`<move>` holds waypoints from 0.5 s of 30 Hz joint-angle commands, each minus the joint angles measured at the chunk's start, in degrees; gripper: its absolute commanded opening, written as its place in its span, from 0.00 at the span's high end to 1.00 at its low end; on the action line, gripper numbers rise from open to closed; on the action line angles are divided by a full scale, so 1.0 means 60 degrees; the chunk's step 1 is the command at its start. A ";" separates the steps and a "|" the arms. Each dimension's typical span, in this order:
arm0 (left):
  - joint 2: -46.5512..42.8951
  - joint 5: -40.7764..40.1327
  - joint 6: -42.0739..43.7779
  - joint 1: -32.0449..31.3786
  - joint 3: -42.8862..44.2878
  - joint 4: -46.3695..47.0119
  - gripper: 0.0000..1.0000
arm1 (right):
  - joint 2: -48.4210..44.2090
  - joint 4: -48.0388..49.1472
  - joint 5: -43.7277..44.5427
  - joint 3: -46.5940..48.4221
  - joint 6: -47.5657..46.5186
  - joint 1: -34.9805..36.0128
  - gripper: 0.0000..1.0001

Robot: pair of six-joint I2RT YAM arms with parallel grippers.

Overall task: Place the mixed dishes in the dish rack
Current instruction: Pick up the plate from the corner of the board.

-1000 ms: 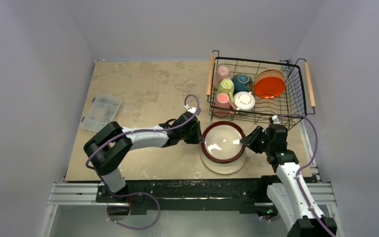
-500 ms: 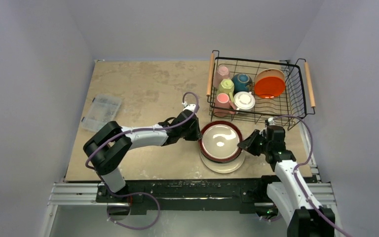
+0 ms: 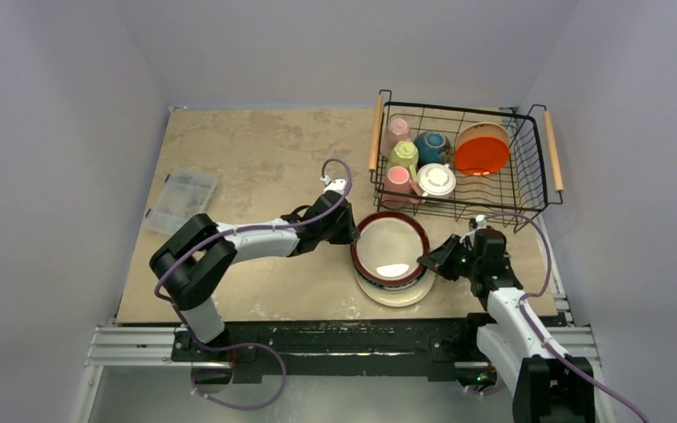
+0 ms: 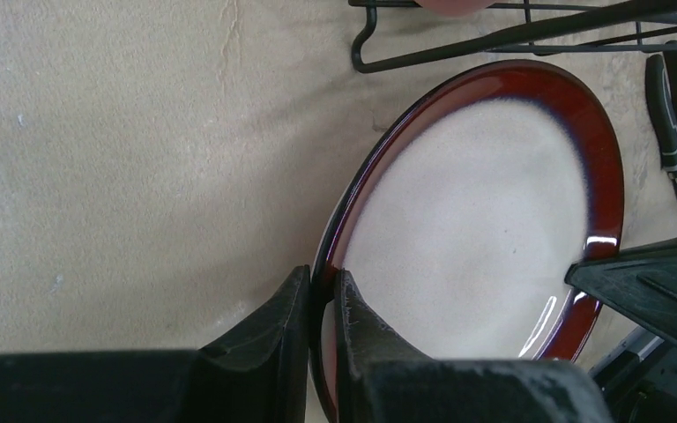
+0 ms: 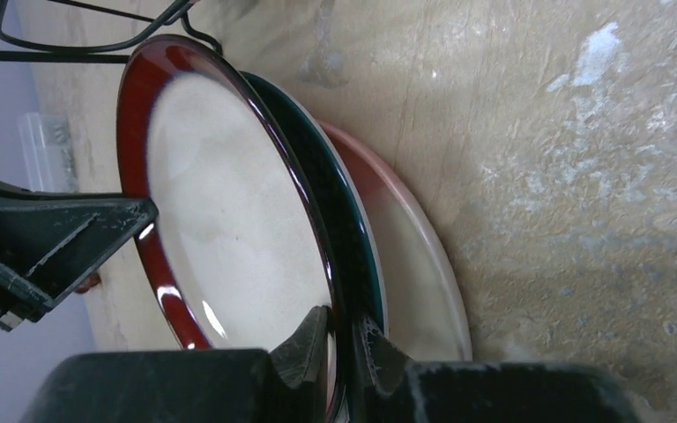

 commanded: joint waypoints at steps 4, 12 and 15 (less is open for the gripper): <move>0.0971 0.2767 -0.0547 -0.0906 -0.0017 0.0361 0.99 | -0.2272 0.0523 -0.2432 0.0393 0.1073 0.0592 0.82; 0.0513 0.2817 -0.0097 -0.0902 -0.0051 0.0155 0.76 | -0.3161 -0.0792 -0.2402 0.0806 0.1225 0.0598 1.00; 0.0016 0.2735 0.0315 -0.0891 -0.0098 -0.0102 0.58 | -0.3043 -0.1632 -0.2201 0.1411 0.0850 0.0602 1.00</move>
